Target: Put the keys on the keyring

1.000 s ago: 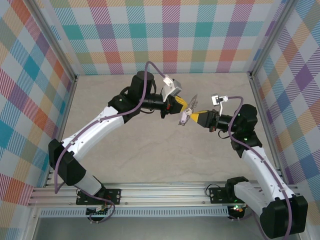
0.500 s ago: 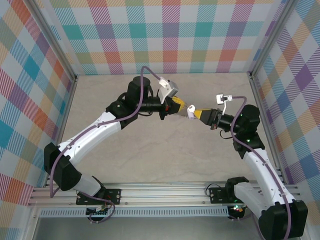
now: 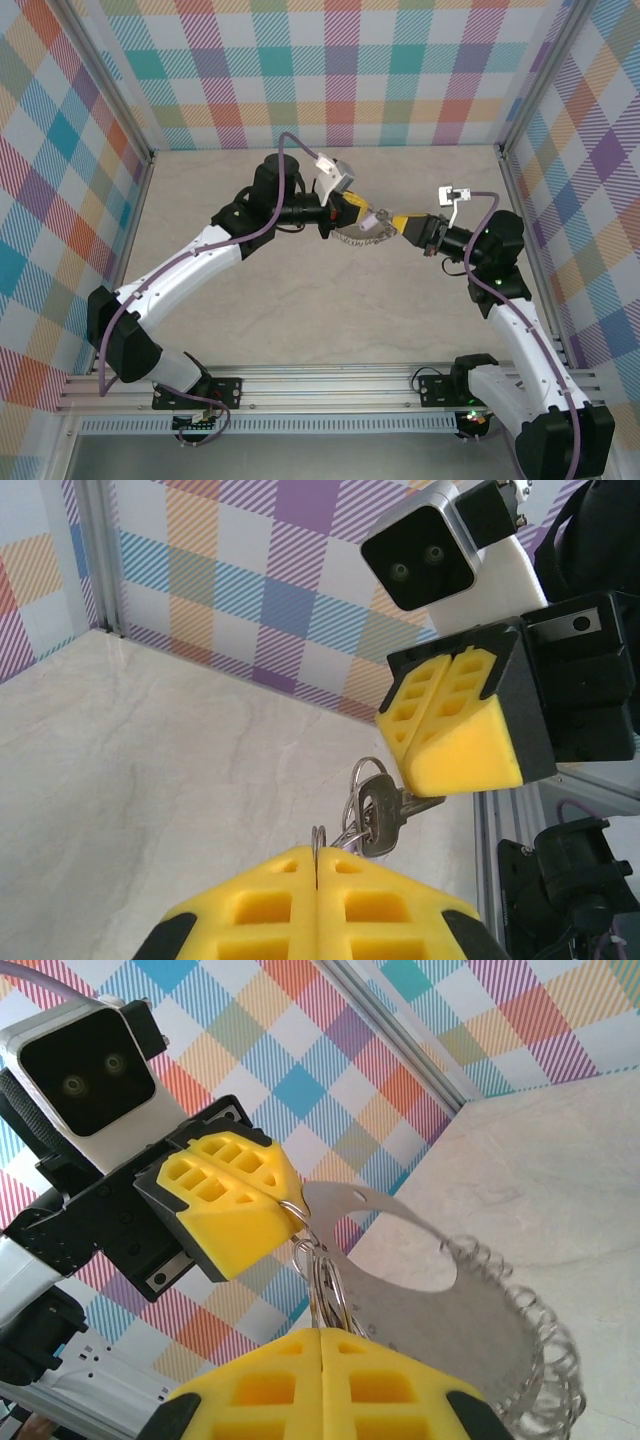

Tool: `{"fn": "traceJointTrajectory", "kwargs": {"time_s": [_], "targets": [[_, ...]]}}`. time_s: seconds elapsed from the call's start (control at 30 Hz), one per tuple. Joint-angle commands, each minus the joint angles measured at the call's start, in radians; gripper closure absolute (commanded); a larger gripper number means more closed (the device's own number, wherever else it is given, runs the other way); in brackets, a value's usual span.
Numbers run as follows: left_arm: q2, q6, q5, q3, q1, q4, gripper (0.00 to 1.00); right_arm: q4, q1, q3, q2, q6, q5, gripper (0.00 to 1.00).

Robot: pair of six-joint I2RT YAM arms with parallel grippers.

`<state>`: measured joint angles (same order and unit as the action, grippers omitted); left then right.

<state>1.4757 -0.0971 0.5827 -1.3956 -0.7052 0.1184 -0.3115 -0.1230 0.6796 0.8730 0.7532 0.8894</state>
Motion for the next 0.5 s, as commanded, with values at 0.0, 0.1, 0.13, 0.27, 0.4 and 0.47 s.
{"fn": "traceJointTrajectory", "kwargs": {"time_s": [0.0,0.1,0.13,0.27,0.4,0.47], "targets": [[-0.045,0.005,-0.006,-0.008,0.021,-0.074,1.0,-0.004,0.017,0.004,-0.03,-0.003,-0.011,0.7],[-0.041,0.001,-0.001,-0.014,0.021,-0.067,1.0,0.037,0.017,0.019,-0.05,-0.028,-0.04,0.65],[-0.041,0.0,0.003,-0.016,0.021,-0.063,1.0,0.051,0.017,0.027,-0.057,-0.035,-0.05,0.64],[-0.036,-0.007,0.021,-0.027,0.021,-0.047,1.0,0.06,0.018,0.061,-0.048,-0.053,-0.06,0.61],[-0.03,-0.013,0.029,-0.037,0.021,-0.034,1.0,0.065,0.017,0.115,-0.003,-0.071,-0.044,0.58],[-0.027,-0.015,0.033,-0.043,0.021,-0.029,1.0,0.062,0.016,0.143,0.027,-0.074,-0.032,0.55]]}}
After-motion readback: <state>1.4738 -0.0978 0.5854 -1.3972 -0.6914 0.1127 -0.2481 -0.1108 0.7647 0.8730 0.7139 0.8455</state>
